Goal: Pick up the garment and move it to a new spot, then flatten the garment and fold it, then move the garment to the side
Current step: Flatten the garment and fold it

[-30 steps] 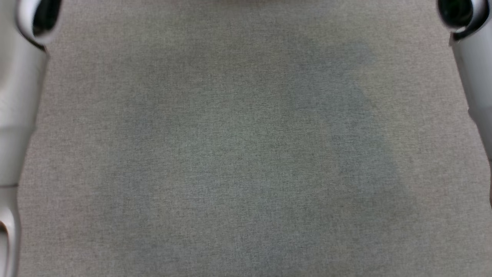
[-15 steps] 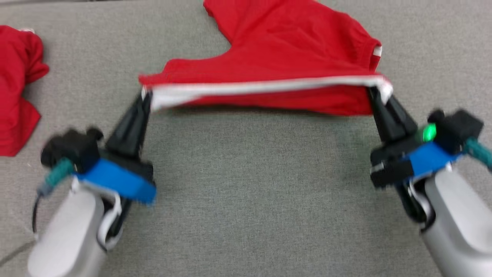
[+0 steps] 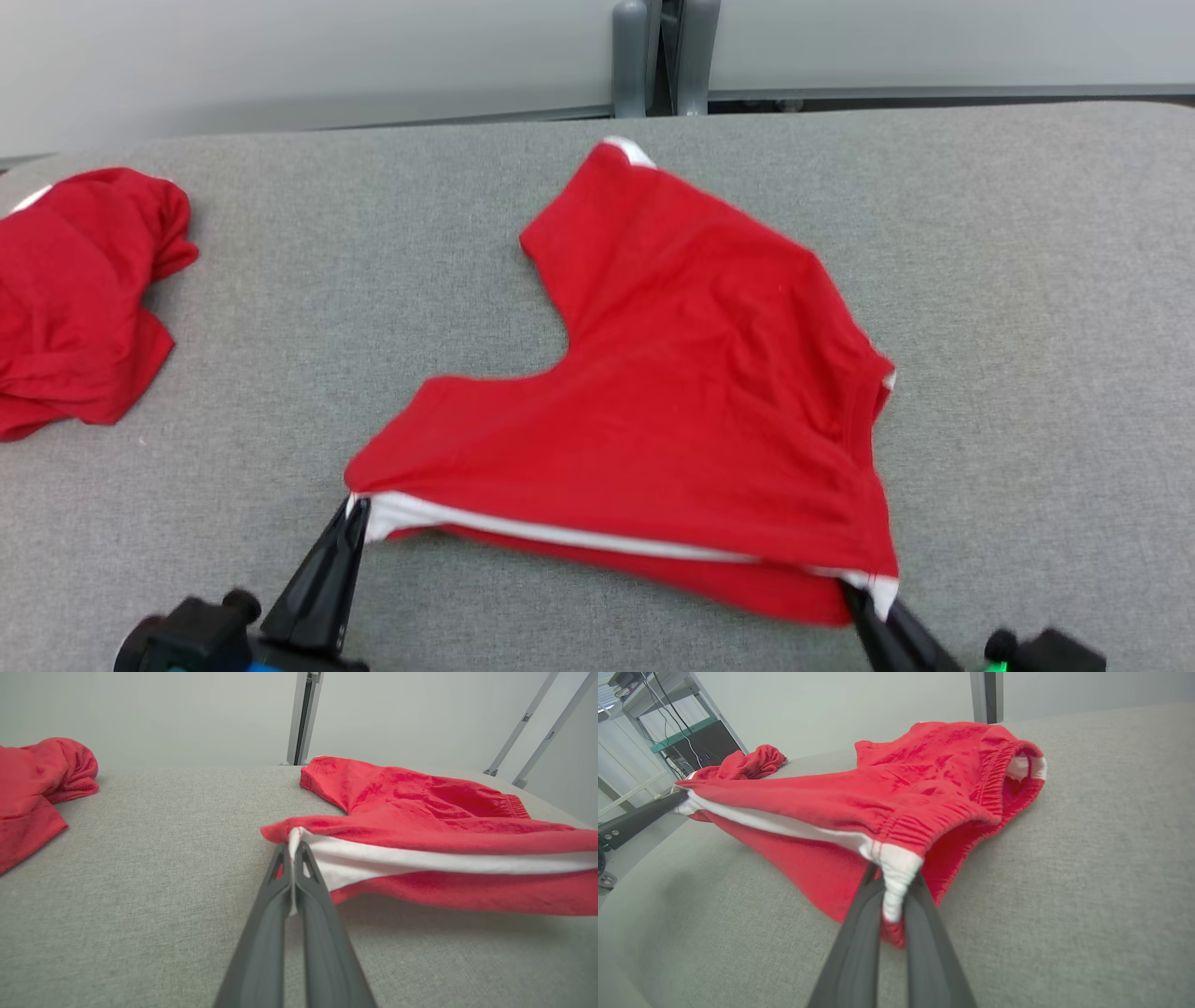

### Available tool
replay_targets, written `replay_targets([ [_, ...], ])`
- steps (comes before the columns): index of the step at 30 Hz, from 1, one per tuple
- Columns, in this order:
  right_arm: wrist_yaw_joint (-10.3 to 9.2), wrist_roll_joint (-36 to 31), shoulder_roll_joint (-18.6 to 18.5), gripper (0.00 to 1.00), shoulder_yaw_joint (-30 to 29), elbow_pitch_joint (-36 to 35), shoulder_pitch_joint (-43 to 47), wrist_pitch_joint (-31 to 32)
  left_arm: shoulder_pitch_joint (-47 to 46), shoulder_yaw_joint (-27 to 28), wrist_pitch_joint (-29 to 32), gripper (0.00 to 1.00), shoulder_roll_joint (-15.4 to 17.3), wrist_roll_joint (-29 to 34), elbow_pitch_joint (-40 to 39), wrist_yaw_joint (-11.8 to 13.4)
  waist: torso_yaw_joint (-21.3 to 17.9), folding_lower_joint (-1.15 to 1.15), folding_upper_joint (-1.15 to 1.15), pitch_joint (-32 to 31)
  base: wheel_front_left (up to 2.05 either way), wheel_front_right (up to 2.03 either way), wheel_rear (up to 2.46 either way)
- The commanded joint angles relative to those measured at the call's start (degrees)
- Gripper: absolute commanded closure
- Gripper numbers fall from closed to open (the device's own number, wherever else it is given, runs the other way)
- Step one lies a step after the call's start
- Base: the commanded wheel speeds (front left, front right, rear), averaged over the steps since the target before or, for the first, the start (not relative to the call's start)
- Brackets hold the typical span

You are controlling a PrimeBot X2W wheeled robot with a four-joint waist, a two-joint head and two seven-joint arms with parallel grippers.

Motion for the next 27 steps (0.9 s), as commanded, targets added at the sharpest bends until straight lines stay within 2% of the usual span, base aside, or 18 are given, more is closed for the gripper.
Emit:
replay_targets([
  [1,-0.04,-0.6,0.1,1.00,0.5,-1.1,2.3,-0.3,1.8,0.4,-0.3,1.00,0.7,0.0,-0.7,0.4,-0.1,0.02,0.00,-1.2,0.00,0.00,0.00],
  [7,-0.04,-2.4,0.8,1.00,1.9,-4.8,7.8,0.8,5.4,1.3,-0.3,1.00,2.2,0.5,-2.7,1.4,-0.5,0.02,0.00,-2.0,0.00,0.00,0.00],
  [12,-0.04,-3.6,3.0,1.00,-1.5,-6.5,5.2,0.6,-0.4,0.6,1.4,1.00,3.3,1.7,-3.3,0.0,-0.6,0.02,0.00,-0.2,0.00,0.00,0.00],
  [15,-0.03,-4.3,5.1,1.00,-4.1,-7.7,2.8,0.4,-7.1,-0.1,3.4,1.00,3.7,2.8,-2.6,-1.6,-1.2,0.02,0.00,2.1,0.00,0.00,0.00],
  [20,-0.03,-5.6,7.7,1.00,-5.2,-8.7,-4.4,0.5,-22.7,-2.0,7.6,1.00,4.3,4.4,0.7,-4.7,-3.3,0.02,0.00,7.9,0.00,0.00,0.00],
  [27,-0.03,-7.6,12.5,1.00,-6.8,-7.2,-15.6,0.0,-44.5,-7.0,13.3,1.00,7.0,5.7,8.5,-6.7,-9.1,0.02,0.00,16.7,0.00,0.00,0.00],
])
